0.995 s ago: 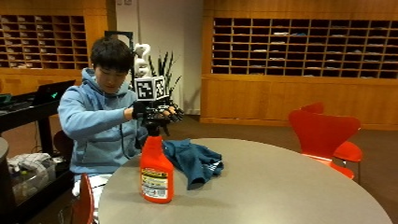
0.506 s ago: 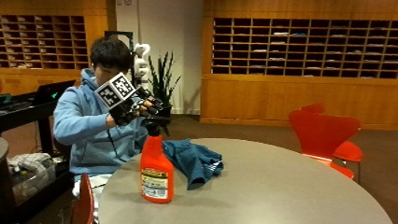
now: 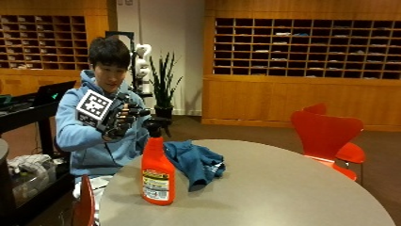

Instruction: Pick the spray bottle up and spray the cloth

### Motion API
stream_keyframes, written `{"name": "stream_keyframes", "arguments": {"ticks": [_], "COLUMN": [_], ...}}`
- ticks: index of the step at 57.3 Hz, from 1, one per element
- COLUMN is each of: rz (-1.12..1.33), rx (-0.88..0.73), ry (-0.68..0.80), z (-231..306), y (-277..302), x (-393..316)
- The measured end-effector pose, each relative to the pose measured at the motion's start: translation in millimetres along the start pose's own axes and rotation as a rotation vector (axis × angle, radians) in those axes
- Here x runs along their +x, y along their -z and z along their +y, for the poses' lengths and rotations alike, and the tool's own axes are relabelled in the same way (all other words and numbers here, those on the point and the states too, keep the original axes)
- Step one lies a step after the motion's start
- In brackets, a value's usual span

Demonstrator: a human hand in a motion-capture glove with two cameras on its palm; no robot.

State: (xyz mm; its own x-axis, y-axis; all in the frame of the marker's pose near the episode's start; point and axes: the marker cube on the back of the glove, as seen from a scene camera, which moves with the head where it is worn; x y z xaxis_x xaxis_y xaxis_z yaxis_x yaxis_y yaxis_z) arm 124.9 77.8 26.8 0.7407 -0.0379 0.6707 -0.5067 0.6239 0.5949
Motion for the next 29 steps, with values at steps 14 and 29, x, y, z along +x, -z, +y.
{"name": "stream_keyframes", "arguments": {"ticks": [14,29], "rz": [-0.166,-0.229], "rx": [0.098,0.111], "ry": [-0.224,-0.418], "z": [-16.3,-37.4], "y": [-11.6,-42.1], "x": [36.7,76.0]}}
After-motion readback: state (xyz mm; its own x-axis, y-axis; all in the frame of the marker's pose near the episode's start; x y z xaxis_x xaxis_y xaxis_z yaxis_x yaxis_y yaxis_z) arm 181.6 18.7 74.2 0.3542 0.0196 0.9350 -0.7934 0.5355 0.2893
